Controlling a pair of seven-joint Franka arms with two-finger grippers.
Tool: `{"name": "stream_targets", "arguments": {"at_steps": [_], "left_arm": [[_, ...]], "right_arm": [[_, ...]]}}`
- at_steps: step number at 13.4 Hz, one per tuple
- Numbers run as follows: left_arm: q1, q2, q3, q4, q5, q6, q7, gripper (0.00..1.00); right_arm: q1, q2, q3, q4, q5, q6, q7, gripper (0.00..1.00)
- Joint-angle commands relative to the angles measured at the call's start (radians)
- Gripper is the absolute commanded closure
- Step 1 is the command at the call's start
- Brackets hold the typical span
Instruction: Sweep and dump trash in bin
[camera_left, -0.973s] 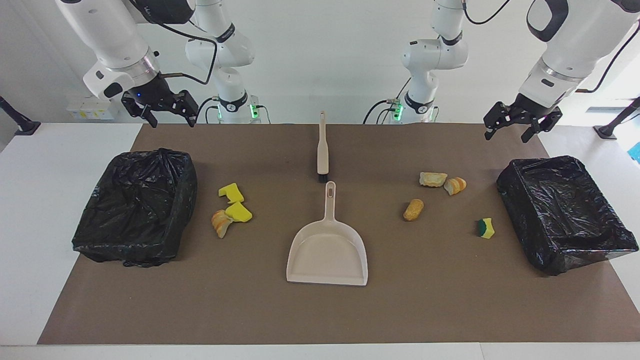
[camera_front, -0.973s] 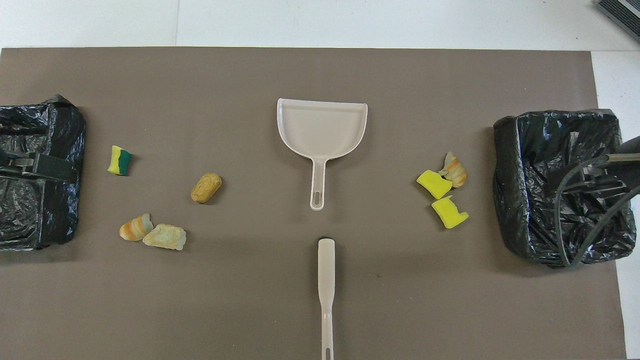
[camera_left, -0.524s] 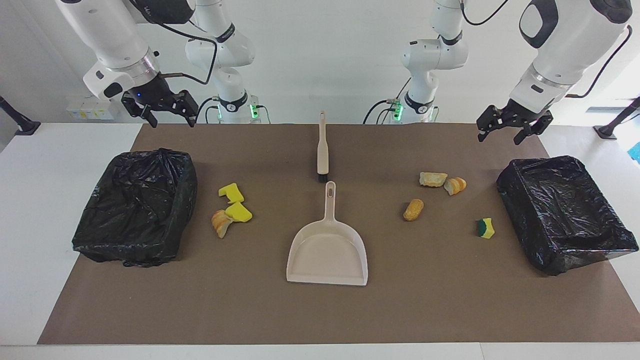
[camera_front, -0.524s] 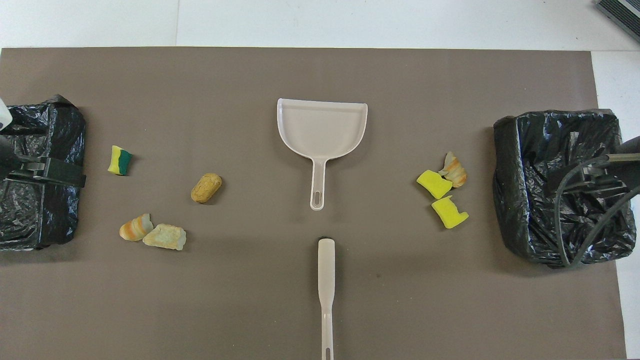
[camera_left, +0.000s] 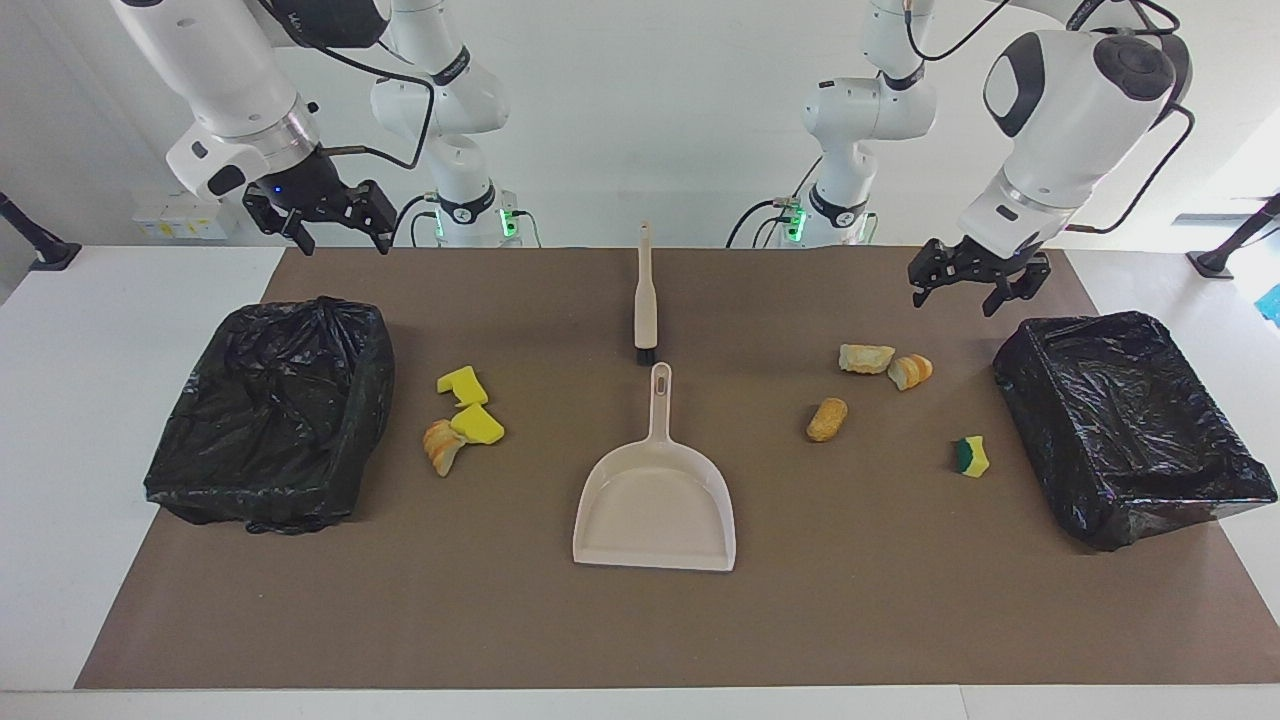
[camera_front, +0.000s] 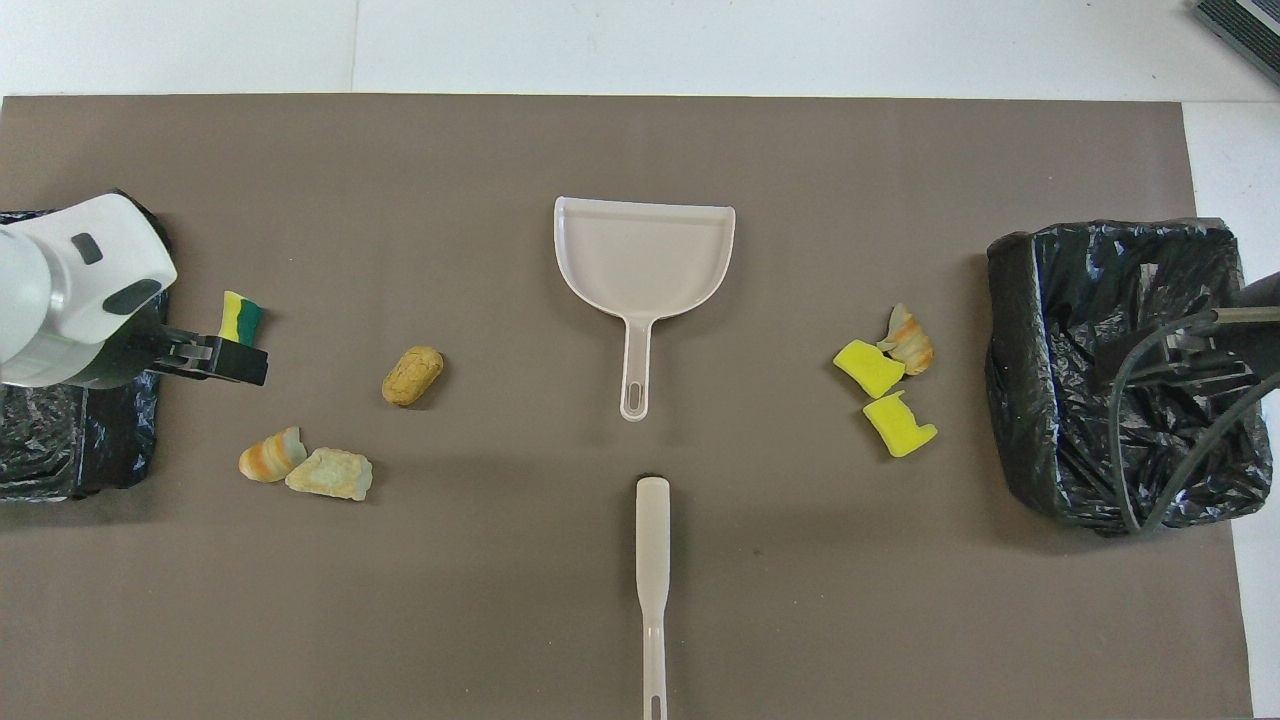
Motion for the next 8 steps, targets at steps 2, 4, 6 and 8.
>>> {"name": "stream_targets", "arguments": {"at_steps": [2, 4, 6, 8], "left_arm": [[-0.114, -0.030, 0.014, -0.146, 0.004, 0.148, -0.079, 0.00], [-0.189, -0.027, 0.014, -0.227, 0.004, 0.254, -0.151, 0.00], [-0.264, -0.026, 0.014, -0.286, 0.003, 0.312, -0.305, 0.00], [-0.382, -0.030, 0.014, -0.361, 0.003, 0.400, -0.414, 0.00]], "right_arm": [[-0.010, -0.003, 0.005, 0.005, 0.004, -0.012, -0.020, 0.00], [-0.010, -0.003, 0.005, 0.005, 0.004, -0.011, -0.020, 0.00], [-0.008, -0.003, 0.005, 0.005, 0.004, -0.011, -0.020, 0.00], [-0.010, -0.005, 0.005, 0.005, 0.003, -0.020, -0.022, 0.00]]}}
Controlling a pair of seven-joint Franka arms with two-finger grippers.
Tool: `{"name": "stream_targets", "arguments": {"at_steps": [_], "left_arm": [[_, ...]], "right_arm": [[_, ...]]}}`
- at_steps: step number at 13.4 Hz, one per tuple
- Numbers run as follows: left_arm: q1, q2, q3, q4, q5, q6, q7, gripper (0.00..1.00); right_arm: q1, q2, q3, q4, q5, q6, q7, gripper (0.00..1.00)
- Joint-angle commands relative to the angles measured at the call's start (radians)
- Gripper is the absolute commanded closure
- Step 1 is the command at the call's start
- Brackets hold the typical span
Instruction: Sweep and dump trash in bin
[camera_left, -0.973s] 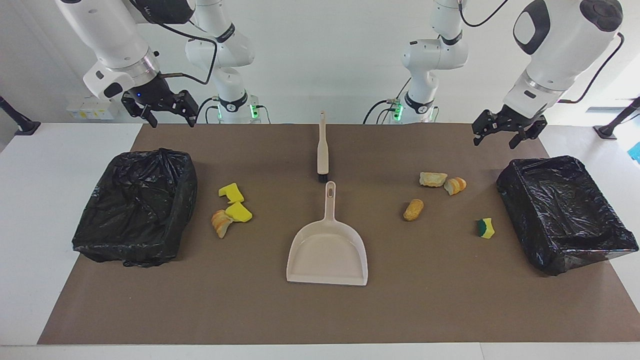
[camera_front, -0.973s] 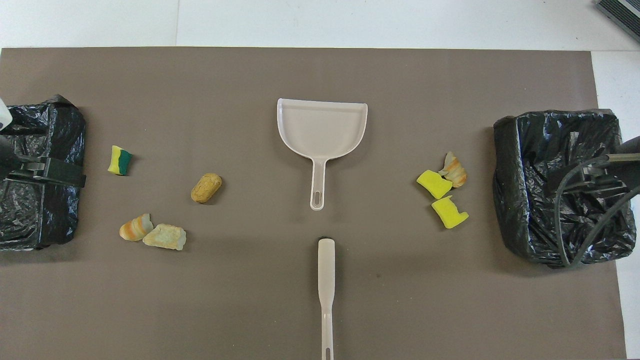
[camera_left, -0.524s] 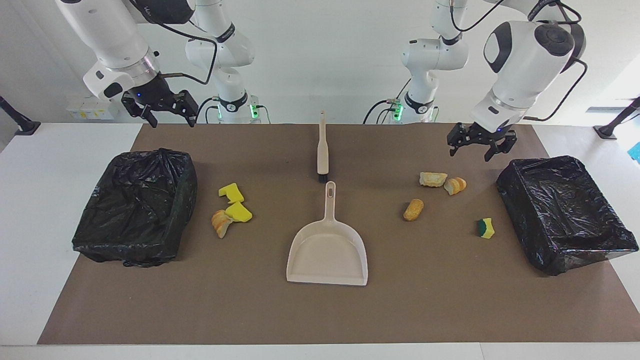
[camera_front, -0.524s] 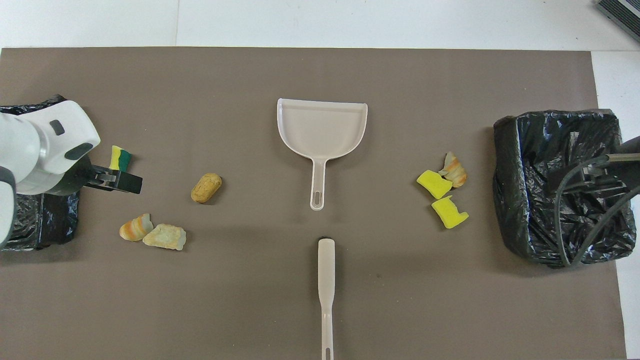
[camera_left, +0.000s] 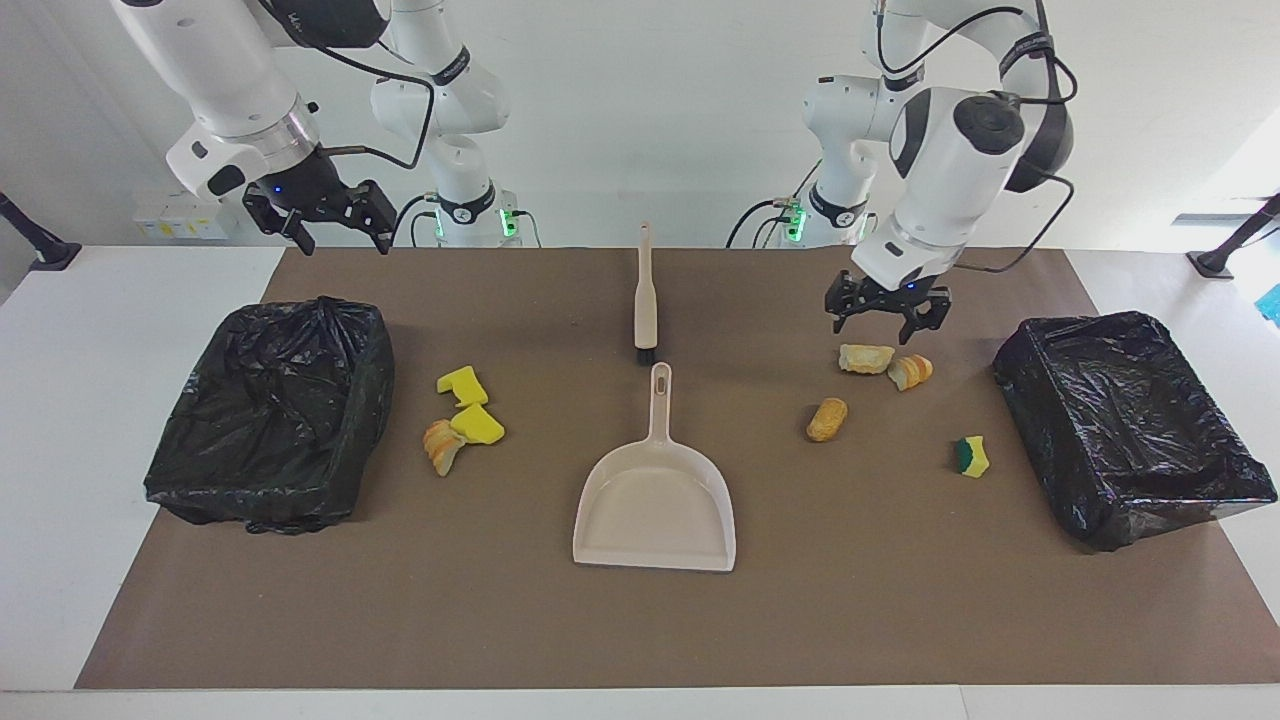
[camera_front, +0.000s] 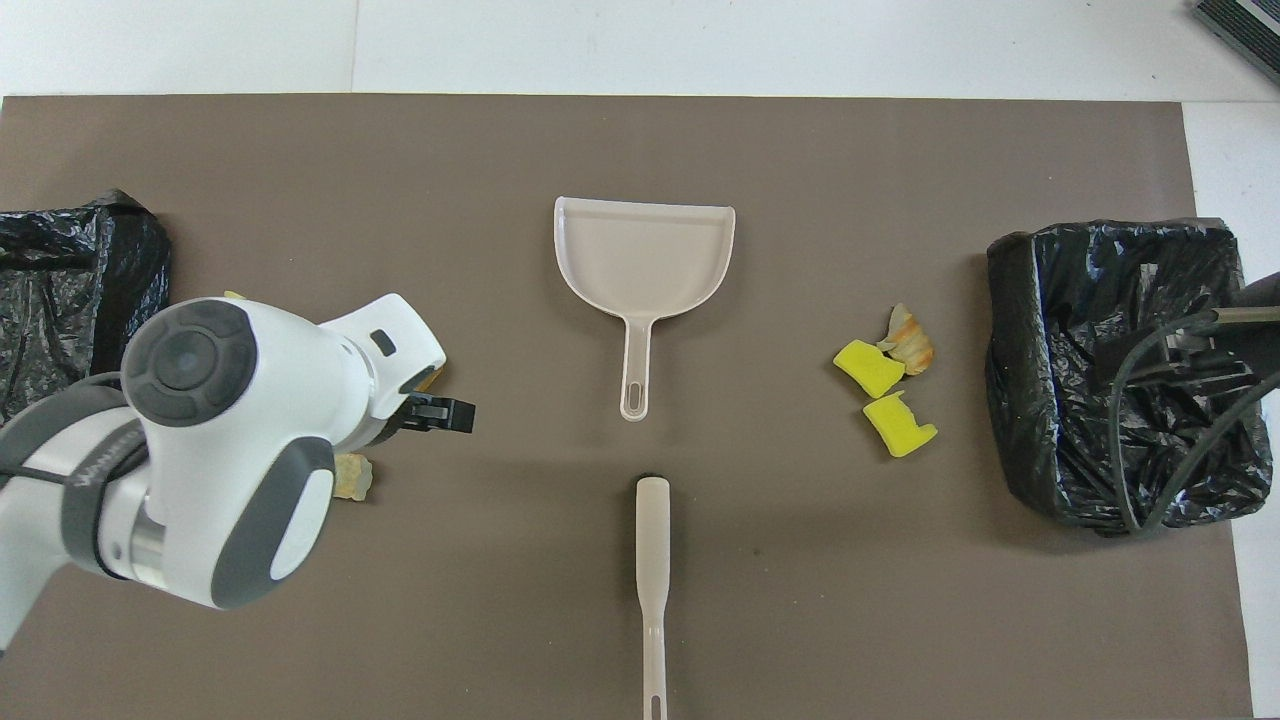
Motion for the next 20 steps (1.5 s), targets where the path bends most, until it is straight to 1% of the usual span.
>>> {"name": "stream_targets", "arguments": {"at_steps": [1, 4, 6, 7, 8, 9, 10, 11, 12, 13, 15, 16, 17, 18, 19, 20], "left_arm": [[-0.150, -0.037, 0.019, -0.122, 0.003, 0.110, -0.136, 0.00], [-0.333, -0.038, 0.019, -0.162, 0.003, 0.130, -0.244, 0.00], [-0.453, -0.032, 0.019, -0.209, 0.003, 0.209, -0.320, 0.00], [-0.505, -0.026, 0.019, -0.229, 0.003, 0.246, -0.366, 0.00], [-0.539, -0.026, 0.019, -0.243, 0.003, 0.265, -0.409, 0.00], [-0.585, -0.027, 0.019, -0.251, 0.003, 0.265, -0.441, 0.00], [-0.622, -0.029, 0.019, -0.266, 0.003, 0.265, -0.468, 0.00], [-0.648, -0.032, 0.019, -0.292, 0.003, 0.280, -0.474, 0.00], [-0.670, -0.032, 0.019, -0.309, 0.003, 0.308, -0.486, 0.00], [-0.679, -0.025, 0.019, -0.312, 0.005, 0.324, -0.521, 0.00], [-0.690, -0.020, 0.019, -0.313, 0.005, 0.335, -0.532, 0.00], [-0.690, -0.018, 0.019, -0.312, 0.005, 0.335, -0.541, 0.00], [-0.690, -0.020, 0.021, -0.312, 0.005, 0.334, -0.548, 0.00], [-0.690, -0.018, 0.021, -0.311, 0.005, 0.332, -0.554, 0.04], [-0.690, -0.018, 0.021, -0.311, 0.007, 0.331, -0.561, 0.20], [-0.690, -0.018, 0.021, -0.311, 0.007, 0.325, -0.561, 0.42]], "right_arm": [[-0.011, -0.011, 0.003, -0.003, -0.002, -0.028, -0.022, 0.00], [-0.016, -0.020, -0.007, -0.009, -0.016, -0.030, -0.026, 0.00], [-0.015, -0.061, -0.006, -0.072, -0.016, -0.016, -0.020, 0.00], [-0.005, -0.088, -0.006, -0.121, -0.016, 0.037, -0.022, 0.00], [-0.002, -0.103, -0.003, -0.162, -0.017, 0.127, -0.026, 0.00], [-0.001, -0.100, 0.006, -0.175, -0.017, 0.162, -0.022, 0.00], [0.022, -0.089, 0.011, -0.183, -0.017, 0.177, -0.019, 0.00], [0.066, -0.079, 0.010, -0.187, -0.016, 0.205, 0.004, 0.00], [0.103, -0.068, 0.011, -0.192, -0.016, 0.241, 0.057, 0.00], [0.140, -0.031, 0.011, -0.190, -0.001, 0.270, 0.122, 0.00], [0.212, 0.036, 0.013, -0.189, 0.004, 0.384, 0.187, 0.00], [0.244, 0.062, 0.016, -0.184, 0.026, 0.428, 0.193, 0.00], [0.274, 0.087, 0.016, -0.180, 0.073, 0.470, 0.204, 0.00], [0.291, 0.120, 0.016, -0.163, 0.113, 0.501, 0.223, 0.00], [0.315, 0.175, 0.017, -0.134, 0.116, 0.513, 0.269, 0.00], [0.347, 0.225, 0.017, -0.094, 0.115, 0.522, 0.335, 0.00]]}}
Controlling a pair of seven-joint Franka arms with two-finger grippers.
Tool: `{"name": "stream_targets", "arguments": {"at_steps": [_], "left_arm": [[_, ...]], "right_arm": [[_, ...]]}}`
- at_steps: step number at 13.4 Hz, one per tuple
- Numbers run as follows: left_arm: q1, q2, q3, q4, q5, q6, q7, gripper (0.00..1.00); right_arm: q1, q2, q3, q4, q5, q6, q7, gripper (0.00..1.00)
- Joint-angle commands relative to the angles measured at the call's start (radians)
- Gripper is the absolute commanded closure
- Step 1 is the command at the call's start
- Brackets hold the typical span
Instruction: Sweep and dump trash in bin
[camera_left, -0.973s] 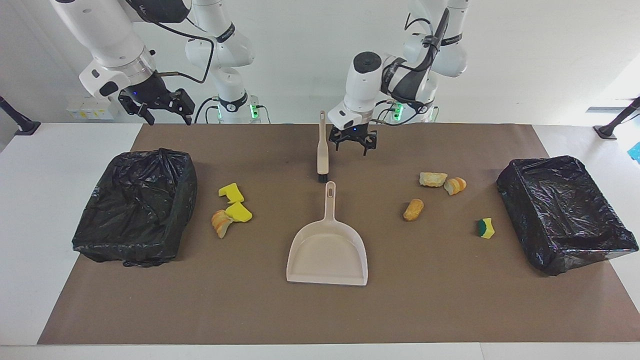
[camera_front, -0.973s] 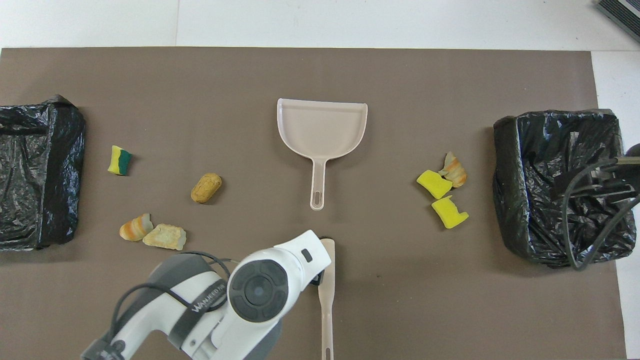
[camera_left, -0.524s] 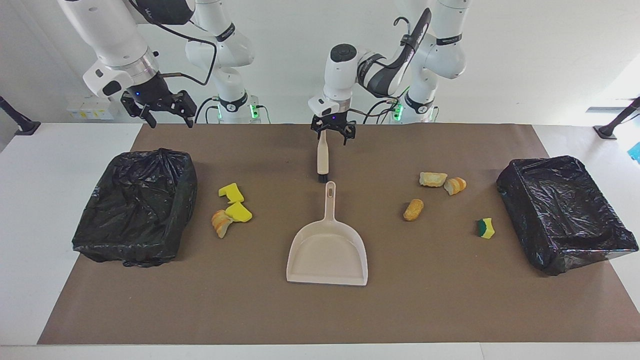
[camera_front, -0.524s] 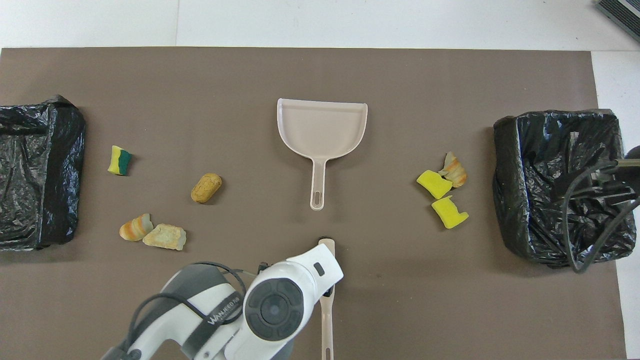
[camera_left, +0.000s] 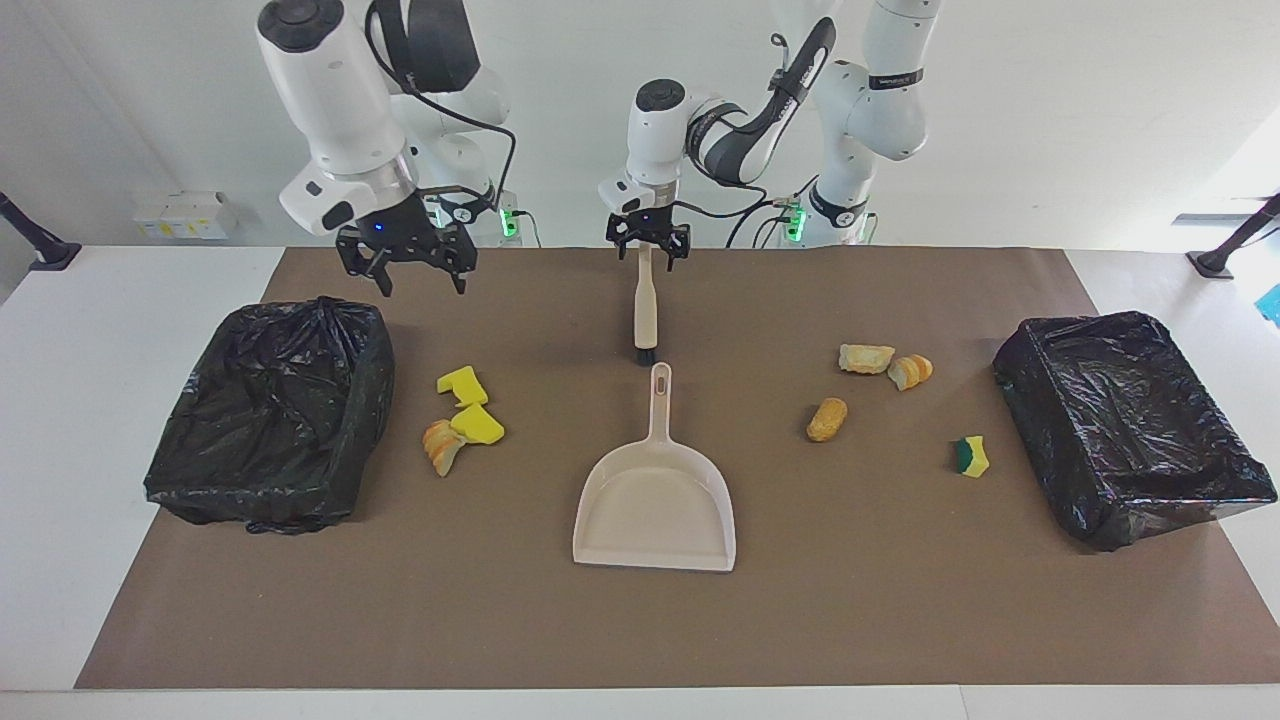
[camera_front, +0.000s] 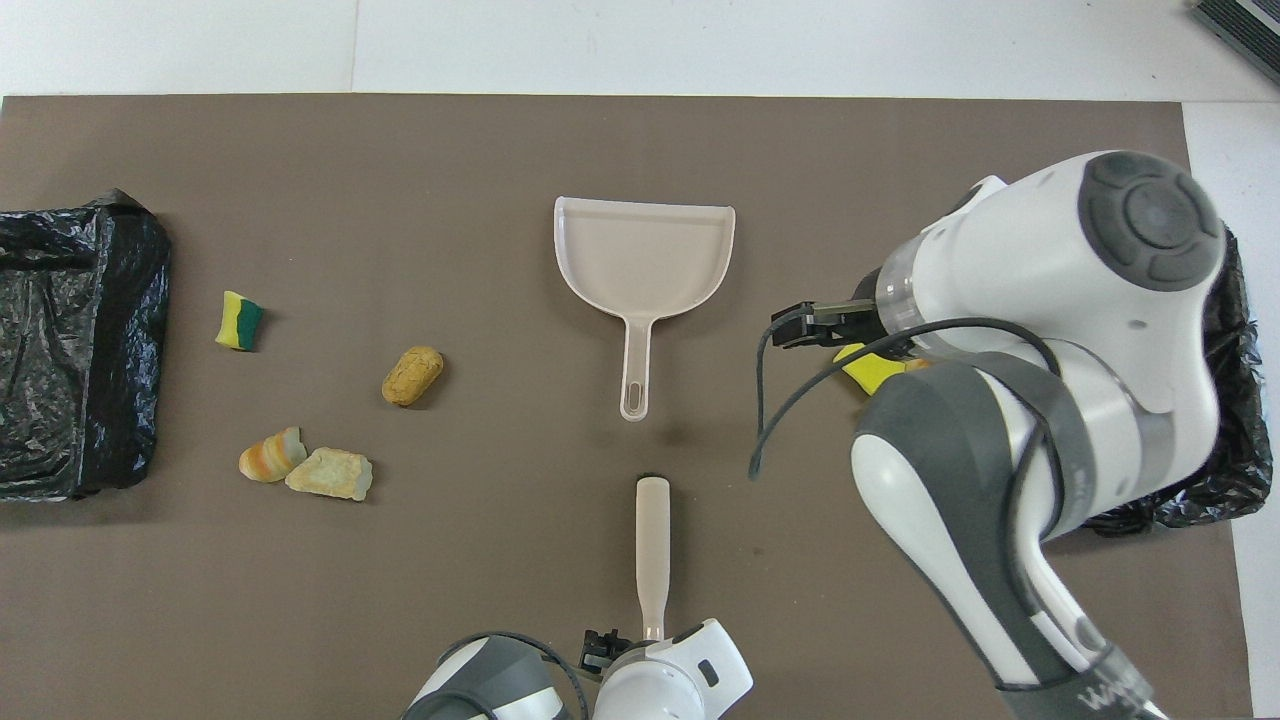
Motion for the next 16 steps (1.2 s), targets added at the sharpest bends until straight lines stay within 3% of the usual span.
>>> {"name": "stream_targets", "arguments": {"at_steps": [1, 2, 4, 6, 10, 16], "left_arm": [[-0.024, -0.017, 0.019, -0.024, 0.007, 0.012, -0.022, 0.61], [-0.024, -0.019, 0.019, -0.024, 0.007, 0.012, -0.022, 0.78], [-0.010, -0.019, 0.019, -0.022, 0.008, 0.006, -0.019, 1.00], [-0.007, -0.025, 0.023, -0.021, 0.011, -0.025, -0.019, 1.00], [0.056, -0.089, 0.025, -0.016, 0.054, -0.175, -0.022, 1.00], [0.120, -0.146, 0.027, -0.011, 0.252, -0.476, -0.025, 1.00]], "right_arm": [[0.048, 0.125, -0.002, 0.112, 0.008, 0.005, 0.125, 0.00], [0.071, 0.163, -0.002, 0.139, 0.010, 0.009, 0.166, 0.00], [0.124, 0.215, -0.002, 0.160, 0.007, 0.025, 0.239, 0.00], [0.127, 0.260, -0.002, 0.169, 0.017, 0.054, 0.280, 0.00], [0.130, 0.407, 0.044, 0.294, 0.026, 0.068, 0.391, 0.00], [0.170, 0.418, 0.046, 0.264, 0.031, 0.129, 0.392, 0.00]]}}
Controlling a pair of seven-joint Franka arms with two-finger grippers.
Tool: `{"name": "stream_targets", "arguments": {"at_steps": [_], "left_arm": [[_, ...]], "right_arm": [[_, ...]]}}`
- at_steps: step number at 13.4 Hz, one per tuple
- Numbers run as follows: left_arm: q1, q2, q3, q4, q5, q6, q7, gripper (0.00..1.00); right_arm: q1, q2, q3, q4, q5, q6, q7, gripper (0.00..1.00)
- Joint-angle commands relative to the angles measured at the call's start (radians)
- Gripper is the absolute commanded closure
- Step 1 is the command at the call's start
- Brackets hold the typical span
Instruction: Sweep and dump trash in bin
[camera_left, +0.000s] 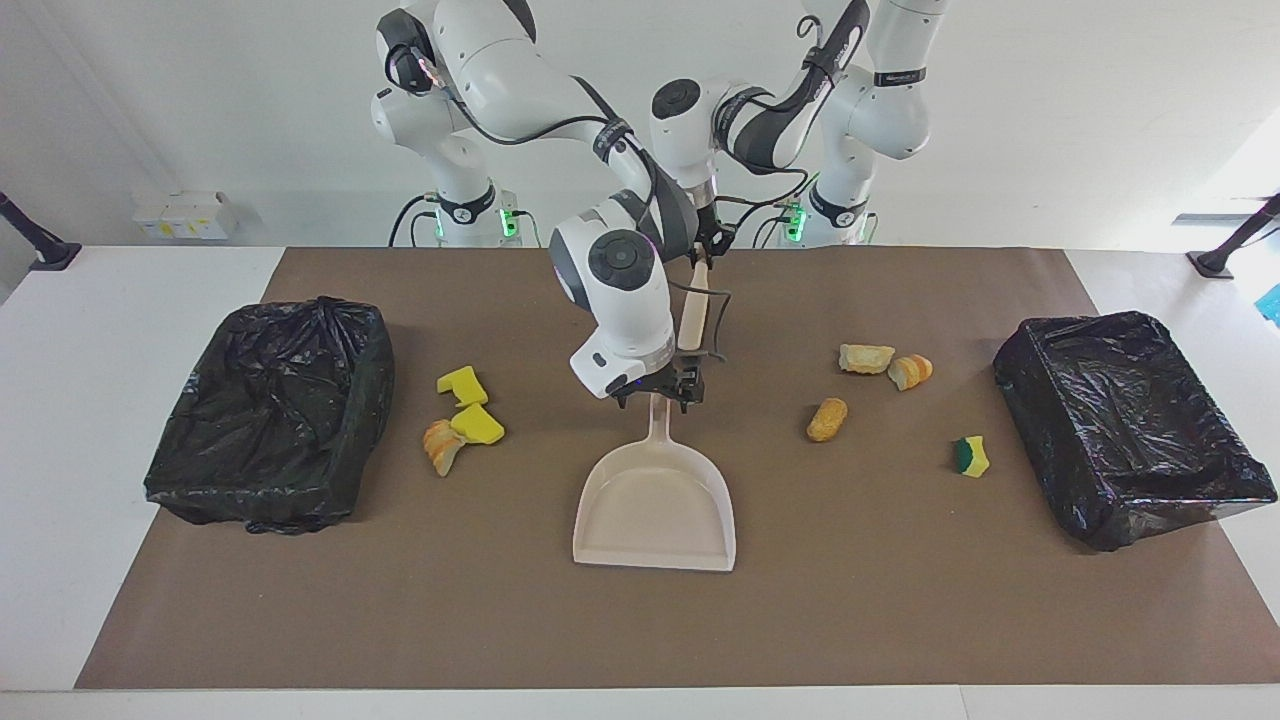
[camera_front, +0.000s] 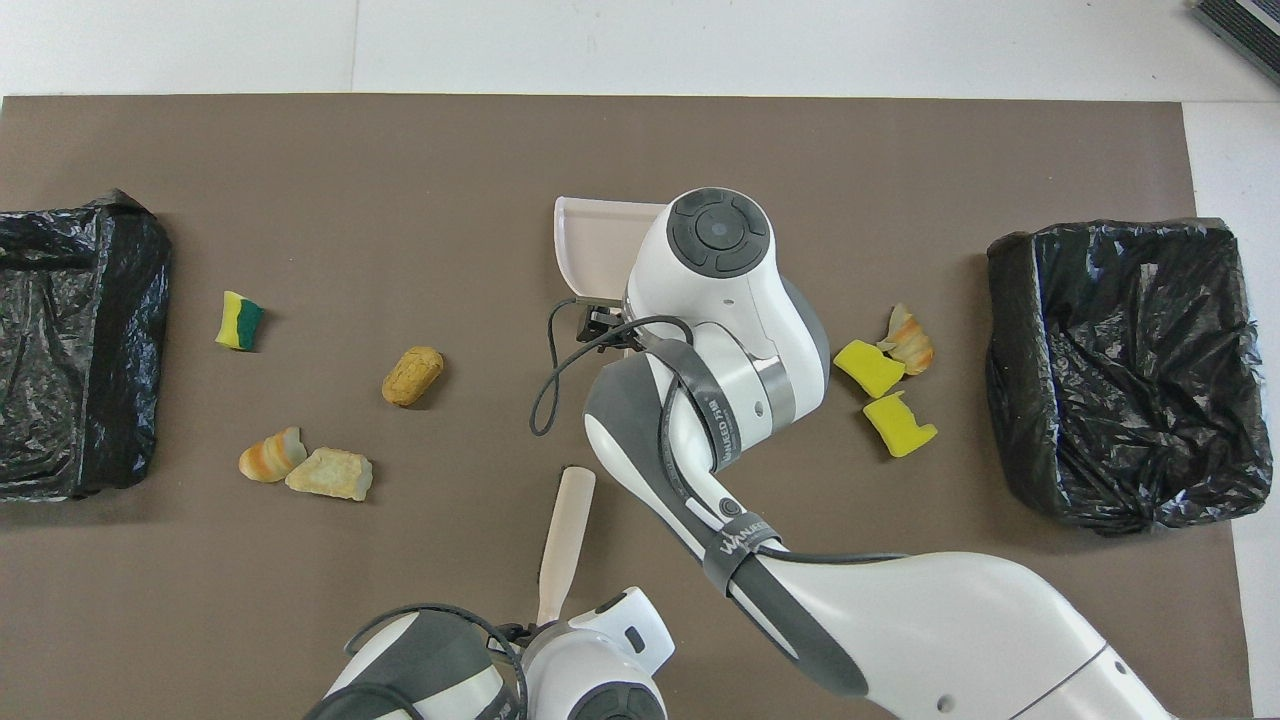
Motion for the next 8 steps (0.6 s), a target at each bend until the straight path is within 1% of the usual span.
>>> {"name": "stream_targets", "arguments": {"at_steps": [1, 2, 3, 4, 5, 6, 7, 8], "left_arm": [[0.048, -0.037, -0.010, -0.015, 0.099, -0.092, -0.015, 1.00], [0.063, -0.053, -0.007, -0.015, 0.111, -0.103, -0.015, 1.00], [0.122, -0.078, -0.010, -0.015, 0.116, -0.106, -0.012, 1.00], [0.152, -0.102, -0.010, -0.015, 0.128, -0.106, -0.012, 1.00], [0.183, -0.103, -0.007, -0.012, 0.141, -0.105, -0.012, 1.00], [0.227, -0.103, -0.008, 0.002, 0.148, -0.098, -0.008, 1.00], [0.273, -0.102, -0.007, 0.015, 0.151, -0.091, 0.000, 1.00], [0.327, -0.094, -0.005, 0.031, 0.151, -0.080, 0.011, 1.00]], "right_arm": [[0.000, 0.016, 0.004, 0.008, 0.000, 0.023, 0.021, 0.00], [0.000, 0.027, 0.004, 0.005, 0.000, 0.029, 0.012, 0.00], [0.007, 0.040, 0.004, 0.005, -0.006, 0.032, 0.012, 0.00], [0.021, 0.050, 0.004, 0.005, -0.009, 0.034, 0.013, 0.00], [0.026, 0.050, 0.002, 0.008, -0.011, 0.029, 0.013, 0.00], [0.026, 0.050, 0.004, 0.008, -0.026, 0.028, 0.012, 0.03], [0.026, 0.051, 0.004, 0.008, -0.029, 0.017, 0.013, 0.21], [0.024, 0.051, 0.004, 0.010, -0.031, 0.015, 0.013, 0.32]]}}
